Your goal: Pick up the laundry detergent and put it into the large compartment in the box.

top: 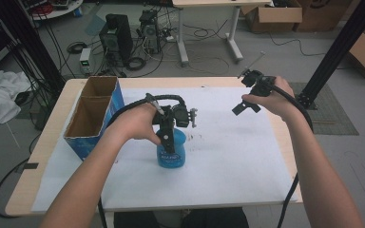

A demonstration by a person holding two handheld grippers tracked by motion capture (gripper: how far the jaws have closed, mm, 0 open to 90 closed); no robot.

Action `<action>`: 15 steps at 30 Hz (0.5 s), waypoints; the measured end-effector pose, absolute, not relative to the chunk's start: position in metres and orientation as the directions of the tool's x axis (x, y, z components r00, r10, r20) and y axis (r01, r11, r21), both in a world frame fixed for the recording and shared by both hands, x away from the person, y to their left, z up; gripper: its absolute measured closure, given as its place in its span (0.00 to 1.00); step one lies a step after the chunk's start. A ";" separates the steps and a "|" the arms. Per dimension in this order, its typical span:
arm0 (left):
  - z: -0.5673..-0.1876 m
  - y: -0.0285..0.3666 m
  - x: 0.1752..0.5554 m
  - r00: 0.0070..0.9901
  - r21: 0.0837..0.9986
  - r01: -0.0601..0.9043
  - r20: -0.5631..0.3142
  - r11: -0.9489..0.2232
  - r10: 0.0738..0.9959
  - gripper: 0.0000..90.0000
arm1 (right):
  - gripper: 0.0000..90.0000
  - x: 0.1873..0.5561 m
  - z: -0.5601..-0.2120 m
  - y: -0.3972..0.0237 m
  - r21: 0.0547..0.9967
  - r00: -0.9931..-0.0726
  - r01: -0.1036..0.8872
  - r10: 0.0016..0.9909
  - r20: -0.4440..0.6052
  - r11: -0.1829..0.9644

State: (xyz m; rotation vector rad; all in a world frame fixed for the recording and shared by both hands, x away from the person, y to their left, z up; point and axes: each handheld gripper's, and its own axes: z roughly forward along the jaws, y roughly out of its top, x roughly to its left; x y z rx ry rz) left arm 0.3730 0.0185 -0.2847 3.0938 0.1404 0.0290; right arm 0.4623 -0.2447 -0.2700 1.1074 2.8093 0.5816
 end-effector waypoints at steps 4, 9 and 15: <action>-0.285 0.019 0.374 0.996 0.038 0.091 0.022 -0.995 0.092 0.18 | 0.22 0.462 -0.270 -0.245 0.371 -0.739 0.645 0.669 0.078 0.668; -0.285 0.019 0.374 0.995 0.040 0.090 0.028 -0.995 0.092 0.19 | 0.22 0.462 -0.271 -0.245 0.369 -0.737 0.648 0.671 0.082 0.666; -0.285 0.017 0.374 0.995 0.038 0.089 0.032 -0.995 0.090 0.21 | 0.22 0.462 -0.273 -0.247 0.369 -0.735 0.650 0.673 0.085 0.664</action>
